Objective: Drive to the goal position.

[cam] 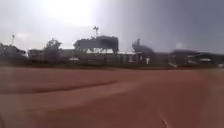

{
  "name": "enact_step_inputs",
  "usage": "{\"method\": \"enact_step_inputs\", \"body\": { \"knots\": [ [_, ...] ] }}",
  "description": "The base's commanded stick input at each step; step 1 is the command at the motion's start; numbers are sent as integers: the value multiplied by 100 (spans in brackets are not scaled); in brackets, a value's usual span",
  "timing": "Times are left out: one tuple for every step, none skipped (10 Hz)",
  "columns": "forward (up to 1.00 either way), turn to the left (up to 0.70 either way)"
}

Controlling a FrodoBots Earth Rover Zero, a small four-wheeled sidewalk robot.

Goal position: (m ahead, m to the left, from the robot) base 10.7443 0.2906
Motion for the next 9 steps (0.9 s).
{"method": "enact_step_inputs", "body": {
  "knots": [
    [70,0],
    [70,0],
    [70,0],
    [70,0],
    [70,0],
    [70,0],
    [70,0],
    [70,0],
    [70,0]
  ]
}}
